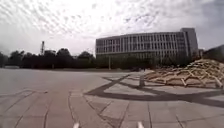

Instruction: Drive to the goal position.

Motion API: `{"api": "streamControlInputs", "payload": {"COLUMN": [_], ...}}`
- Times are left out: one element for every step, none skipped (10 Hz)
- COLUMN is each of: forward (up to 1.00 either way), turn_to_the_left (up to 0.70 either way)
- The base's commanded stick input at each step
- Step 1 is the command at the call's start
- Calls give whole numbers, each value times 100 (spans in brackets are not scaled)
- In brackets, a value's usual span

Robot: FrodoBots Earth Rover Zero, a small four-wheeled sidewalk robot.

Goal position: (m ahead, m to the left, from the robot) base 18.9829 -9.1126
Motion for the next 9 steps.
{"api": "streamControlInputs", "payload": {"forward": [70, 70, 70, 70, 70, 70, 70, 70, 70], "turn_to_the_left": [0, 0, 0, 0, 0, 0, 0, 0, 0]}}
